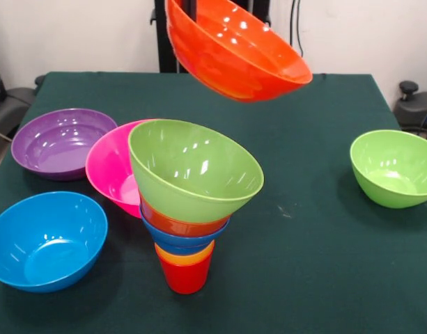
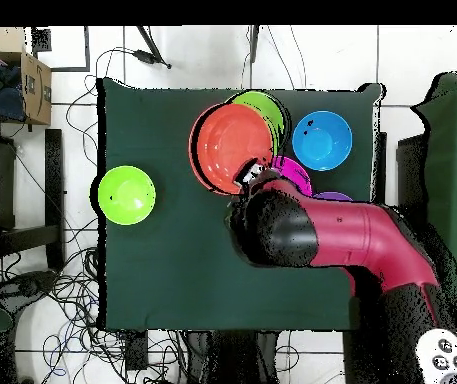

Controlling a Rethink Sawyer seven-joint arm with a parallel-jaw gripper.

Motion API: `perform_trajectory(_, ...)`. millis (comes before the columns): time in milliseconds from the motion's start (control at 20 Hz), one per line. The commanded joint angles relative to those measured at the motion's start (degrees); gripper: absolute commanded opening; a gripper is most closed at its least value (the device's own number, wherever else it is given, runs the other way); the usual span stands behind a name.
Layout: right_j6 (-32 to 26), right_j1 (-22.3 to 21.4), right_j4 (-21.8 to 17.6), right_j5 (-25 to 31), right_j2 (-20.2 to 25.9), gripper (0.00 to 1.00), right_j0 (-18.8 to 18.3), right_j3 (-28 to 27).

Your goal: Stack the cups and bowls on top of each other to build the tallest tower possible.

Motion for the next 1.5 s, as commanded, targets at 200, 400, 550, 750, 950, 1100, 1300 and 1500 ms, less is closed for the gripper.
perform_trajectory(200,-7.6,5.5,-1.7,-4.3,7.7,0.0,-4.5,-0.1)
perform_trajectory(400,-7.6,7.0,-1.3,-3.8,9.6,0.0,-5.9,-0.8)
perform_trajectory(550,-7.3,8.0,-1.5,-4.0,10.8,0.0,-6.8,-1.1)
perform_trajectory(750,-6.9,9.5,-1.8,-4.1,11.9,0.0,-7.4,-2.1)
perform_trajectory(950,-5.8,9.0,-1.6,-3.9,12.3,0.0,-7.2,-2.1)
perform_trajectory(1100,-5.4,8.8,-1.3,-4.1,13.2,0.0,-7.7,-1.6)
perform_trajectory(1300,-5.3,9.7,-1.5,-4.8,14.2,0.0,-8.4,-1.6)
perform_trajectory(1500,-5.5,10.6,-2.0,-4.7,14.7,0.0,-9.0,-2.3)
